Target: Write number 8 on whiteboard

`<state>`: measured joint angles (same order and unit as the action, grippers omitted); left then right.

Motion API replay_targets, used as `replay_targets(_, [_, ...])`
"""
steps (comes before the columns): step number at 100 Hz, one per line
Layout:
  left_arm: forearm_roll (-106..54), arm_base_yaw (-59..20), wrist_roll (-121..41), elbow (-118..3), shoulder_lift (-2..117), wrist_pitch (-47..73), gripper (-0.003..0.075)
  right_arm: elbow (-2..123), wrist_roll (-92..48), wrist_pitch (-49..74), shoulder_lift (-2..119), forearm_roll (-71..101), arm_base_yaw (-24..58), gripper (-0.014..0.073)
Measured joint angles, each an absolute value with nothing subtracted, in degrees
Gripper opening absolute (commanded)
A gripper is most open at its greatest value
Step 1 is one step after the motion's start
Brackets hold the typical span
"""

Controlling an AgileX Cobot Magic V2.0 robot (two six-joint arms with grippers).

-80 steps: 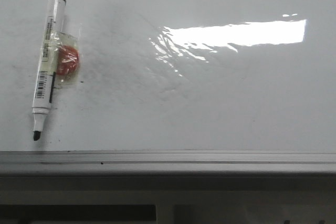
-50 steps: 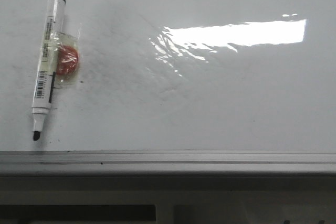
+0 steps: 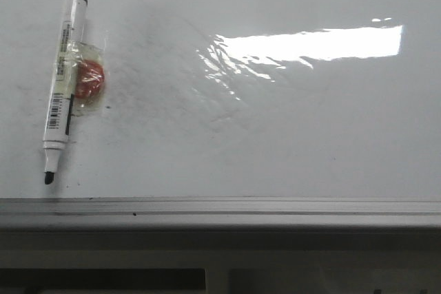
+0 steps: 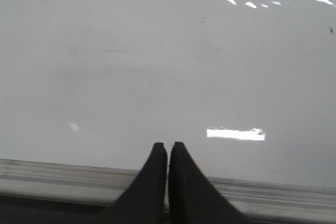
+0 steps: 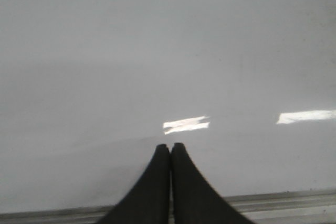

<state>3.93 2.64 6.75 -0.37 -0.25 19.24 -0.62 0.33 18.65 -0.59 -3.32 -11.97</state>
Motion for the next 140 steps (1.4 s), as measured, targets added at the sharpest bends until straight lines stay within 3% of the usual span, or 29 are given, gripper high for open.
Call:
replay_targets(39, [3.9,2.6,6.7,-0.4,-0.2,19.2,-0.0020,-0.6,0.3,18.6,-0.6,-3.3,-8.2,-0.0063])
replay_targets(140, [7.2,2.6,6.7,-0.4,-0.2,19.2,-0.0020,-0.6,0.3,17.5,-0.6,-3.3,-8.2,-0.0063])
